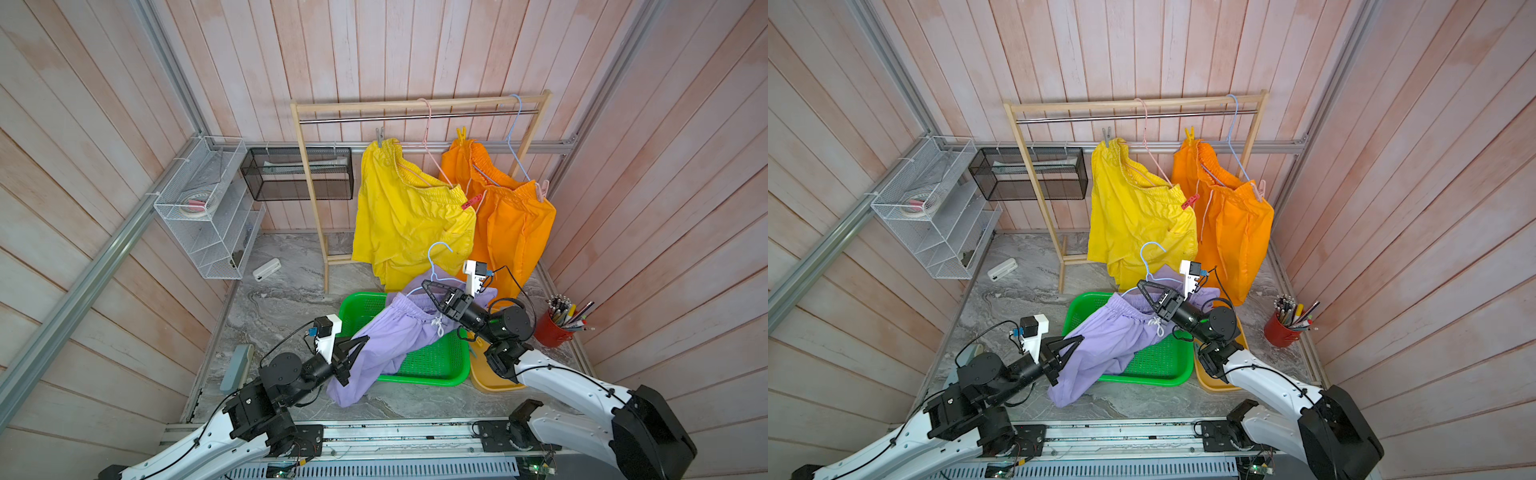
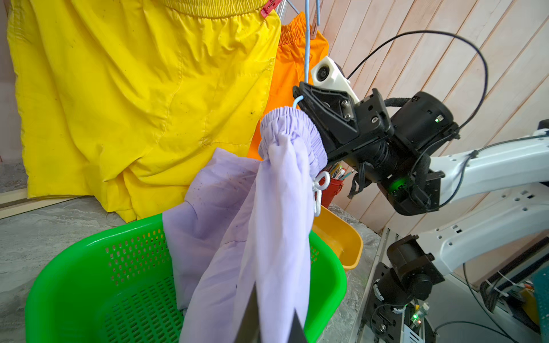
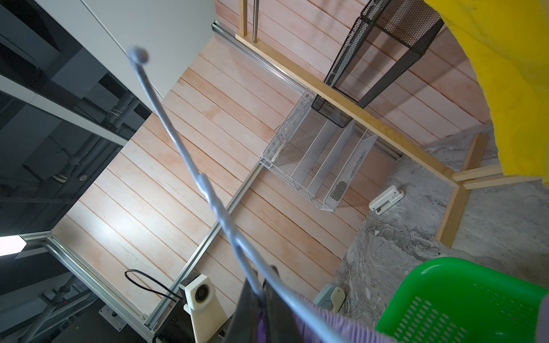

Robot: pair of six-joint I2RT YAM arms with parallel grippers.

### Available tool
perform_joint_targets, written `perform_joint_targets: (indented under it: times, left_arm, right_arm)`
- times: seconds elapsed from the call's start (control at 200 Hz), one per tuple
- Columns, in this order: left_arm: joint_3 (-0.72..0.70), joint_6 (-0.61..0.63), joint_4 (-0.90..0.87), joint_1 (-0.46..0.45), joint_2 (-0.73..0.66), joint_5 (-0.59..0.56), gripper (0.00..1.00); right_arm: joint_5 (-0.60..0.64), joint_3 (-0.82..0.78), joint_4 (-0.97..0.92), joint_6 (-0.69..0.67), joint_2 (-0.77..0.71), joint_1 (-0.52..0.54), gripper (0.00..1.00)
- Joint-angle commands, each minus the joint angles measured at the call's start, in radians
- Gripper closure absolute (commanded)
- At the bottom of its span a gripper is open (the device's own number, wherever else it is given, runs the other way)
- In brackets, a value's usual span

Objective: Remove the clothespins securing shorts to the hanger
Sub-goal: Remove the shorts from the hanger.

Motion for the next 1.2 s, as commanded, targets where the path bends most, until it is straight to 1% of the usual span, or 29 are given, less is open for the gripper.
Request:
perform_joint_targets:
  times: [0.0,0.155,0.605,0.675,0.745,0.895,1.06,1.195]
  left_arm:
    - [0.031,0.017,-0.093,0.009,-0.035,-0.11,0.97]
    - [0.049,0.019,-0.109,0.009,-0.033,-0.121,1.0]
    - [0.075,0.023,-0.143,0.009,-0.057,-0.125,1.0]
    - [0.069,0.022,-0.132,0.009,-0.063,-0.115,0.89]
    - [0.056,0.028,-0.104,0.009,-0.063,-0.094,0.85]
    - [0.025,0.025,-0.012,0.009,-0.027,-0.025,0.69]
    - [0.021,0.026,0.034,0.009,0.06,-0.009,0.66]
    - [0.028,0.027,0.054,0.009,0.115,-0.016,0.6]
  right_arm:
    - [0.132,-0.01,0.063,0.0,-0.056,-0.088,1.0]
    - [0.128,-0.024,0.041,0.004,-0.087,-0.131,1.0]
    - [0.123,-0.066,0.042,0.037,-0.126,-0.224,1.0]
    - [0.117,-0.063,0.041,0.043,-0.124,-0.228,1.0]
    - [0.096,-0.051,0.06,0.056,-0.107,-0.229,1.0]
    - [0.088,-0.043,0.118,0.096,-0.076,-0.225,1.0]
    - [0.08,-0.03,0.133,0.099,-0.063,-0.224,1.0]
    - [0.074,-0.032,0.143,0.099,-0.065,-0.223,1.0]
